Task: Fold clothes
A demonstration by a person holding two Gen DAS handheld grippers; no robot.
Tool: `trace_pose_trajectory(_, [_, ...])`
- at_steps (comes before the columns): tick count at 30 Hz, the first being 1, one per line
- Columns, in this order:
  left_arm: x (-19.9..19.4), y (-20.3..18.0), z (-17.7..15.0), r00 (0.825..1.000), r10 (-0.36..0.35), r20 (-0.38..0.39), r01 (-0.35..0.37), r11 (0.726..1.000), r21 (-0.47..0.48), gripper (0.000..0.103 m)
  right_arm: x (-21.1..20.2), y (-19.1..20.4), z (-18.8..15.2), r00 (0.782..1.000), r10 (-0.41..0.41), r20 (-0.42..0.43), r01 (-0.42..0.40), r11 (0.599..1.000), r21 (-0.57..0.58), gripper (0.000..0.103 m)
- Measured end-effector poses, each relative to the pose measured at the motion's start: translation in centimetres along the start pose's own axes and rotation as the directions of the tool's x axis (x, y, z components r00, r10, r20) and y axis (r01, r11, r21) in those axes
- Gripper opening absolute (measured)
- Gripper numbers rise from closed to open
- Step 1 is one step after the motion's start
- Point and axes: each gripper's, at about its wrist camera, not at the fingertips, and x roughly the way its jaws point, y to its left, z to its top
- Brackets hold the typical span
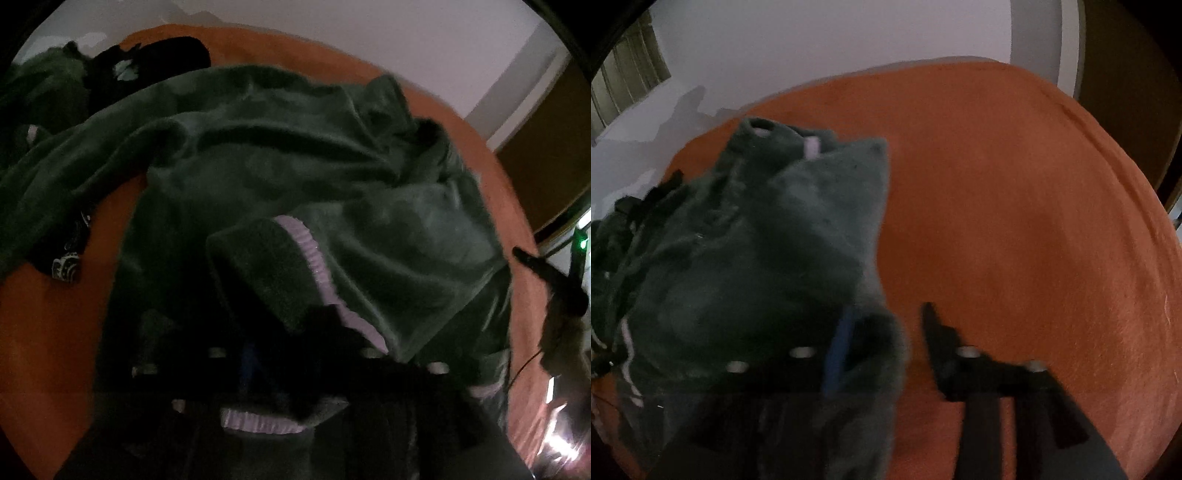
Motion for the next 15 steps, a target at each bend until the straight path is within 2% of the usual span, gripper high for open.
trace_pose_trajectory(3, [-0.5,0.1,0.3,1.0,-0.027,0.013,0.028,1.0,-0.015,0.047,-0.2,2.2,0.5,0.999,0.011,0.041,-0.011,1.0,-0.014,0.048])
trace_pose_trajectory(8, [-0.5,0.0,0.8,0.997,-0.071,0.006,0.071,0.996,-0.049,0.049,-2.0,3.5,0.1,0.995,0.028,0.097,-0.024,0.999,-0.043,0.048])
trace_pose_trajectory(13, [-0.6,-0.1,0.8,0.998,-0.055,0.006,0.055,0.998,-0.035,0.049,-2.4,2.8,-0.8,1.0,-0.019,0.019,0.02,0.998,-0.056,0.048])
trace_pose_trajectory(15, [-0.6,-0.2,0.8,0.999,-0.054,0.007,0.054,0.998,-0.029,0.049,-2.7,2.4,-1.0,1.0,-0.01,0.005,0.01,0.999,-0.039,0.048])
